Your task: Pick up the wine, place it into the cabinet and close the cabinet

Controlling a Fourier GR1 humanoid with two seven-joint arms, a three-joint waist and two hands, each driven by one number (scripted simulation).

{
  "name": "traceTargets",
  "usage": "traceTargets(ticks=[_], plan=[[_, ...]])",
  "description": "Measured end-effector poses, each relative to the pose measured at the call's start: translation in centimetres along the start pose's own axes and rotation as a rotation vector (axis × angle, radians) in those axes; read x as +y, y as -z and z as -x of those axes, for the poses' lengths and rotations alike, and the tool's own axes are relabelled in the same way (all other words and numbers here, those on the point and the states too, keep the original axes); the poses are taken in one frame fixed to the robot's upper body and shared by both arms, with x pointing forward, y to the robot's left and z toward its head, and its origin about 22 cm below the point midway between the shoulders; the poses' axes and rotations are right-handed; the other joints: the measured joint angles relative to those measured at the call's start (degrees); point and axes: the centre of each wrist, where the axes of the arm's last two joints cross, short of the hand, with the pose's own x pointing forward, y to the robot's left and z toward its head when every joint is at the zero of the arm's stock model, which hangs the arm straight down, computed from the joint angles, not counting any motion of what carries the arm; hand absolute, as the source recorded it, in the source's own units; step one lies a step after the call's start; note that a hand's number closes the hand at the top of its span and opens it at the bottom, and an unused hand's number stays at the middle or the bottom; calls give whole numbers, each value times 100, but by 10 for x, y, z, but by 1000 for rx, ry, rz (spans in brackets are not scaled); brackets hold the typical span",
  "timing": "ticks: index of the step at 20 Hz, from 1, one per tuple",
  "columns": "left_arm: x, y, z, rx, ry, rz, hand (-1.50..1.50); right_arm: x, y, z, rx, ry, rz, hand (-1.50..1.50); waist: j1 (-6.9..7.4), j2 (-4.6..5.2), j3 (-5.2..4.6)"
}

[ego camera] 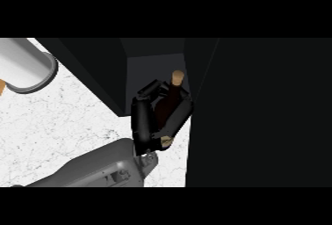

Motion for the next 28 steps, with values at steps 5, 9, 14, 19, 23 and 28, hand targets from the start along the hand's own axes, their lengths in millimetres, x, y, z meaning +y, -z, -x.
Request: traceTargets(ticks=[5, 9, 14, 19, 23, 28], plan=[[0, 15, 5, 36, 43, -10, 150, -1, 0, -1, -1, -6, -6, -150, -3, 3, 2], [0, 28, 16, 66, 96, -11, 150, -2, -1, -1, 3, -9, -14, -150, -29, 10, 4], [0, 39, 32, 94, 132, 0, 150, -3, -1, -2, -2, -12, -14, -150, -18, 17, 0], [3, 47, 56, 114, 158, 32, 150, -4, 0, -1, -7, -7, -13, -150, 18, 25, -1], [6, 54, 77, 120, 158, 69, 150, -4, -1, -1, -13, -6, -3, -150, 46, 6, 1], [11, 68, 102, 89, 140, 108, 150, -4, 0, -1, -12, -5, 2, -150, 94, -24, 12]])
